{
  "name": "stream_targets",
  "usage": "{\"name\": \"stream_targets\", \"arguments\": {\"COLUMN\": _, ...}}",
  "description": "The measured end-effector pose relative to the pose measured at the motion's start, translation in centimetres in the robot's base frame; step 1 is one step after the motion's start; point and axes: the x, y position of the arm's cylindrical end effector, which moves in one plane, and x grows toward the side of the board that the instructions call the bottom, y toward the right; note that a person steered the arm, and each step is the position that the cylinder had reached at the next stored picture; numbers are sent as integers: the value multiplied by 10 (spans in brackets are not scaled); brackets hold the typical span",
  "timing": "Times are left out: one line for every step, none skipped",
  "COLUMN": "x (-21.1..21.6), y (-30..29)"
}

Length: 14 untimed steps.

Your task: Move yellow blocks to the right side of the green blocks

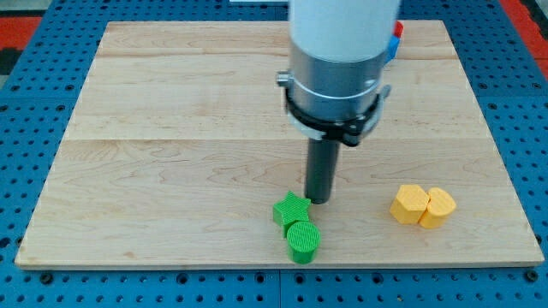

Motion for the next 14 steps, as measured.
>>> {"name": "stream_targets", "arguments": {"x": -30, "y": -17}}
{"name": "stream_targets", "arguments": {"x": -76, "y": 20}}
{"name": "stream_targets", "arguments": {"x": -86, "y": 74}}
{"name": "stream_targets", "arguments": {"x": -52, "y": 122}}
{"name": "stream_targets", "arguments": {"x": -8, "y": 166}}
{"name": "stream_targets", "arguments": {"x": 6, "y": 121}}
{"name": "stream_targets", "arguments": {"x": 16, "y": 80}}
{"name": "stream_targets", "arguments": {"x": 18, "y": 121}}
{"name": "stream_targets", "arguments": {"x": 22, "y": 177}}
{"name": "stream_targets", "arguments": {"x": 53, "y": 191}}
{"name": "stream_targets", "arguments": {"x": 70, "y": 159}}
{"name": "stream_targets", "arguments": {"x": 68, "y": 110}}
{"name": "stream_targets", "arguments": {"x": 68, "y": 59}}
{"name": "stream_targets", "arguments": {"x": 65, "y": 79}}
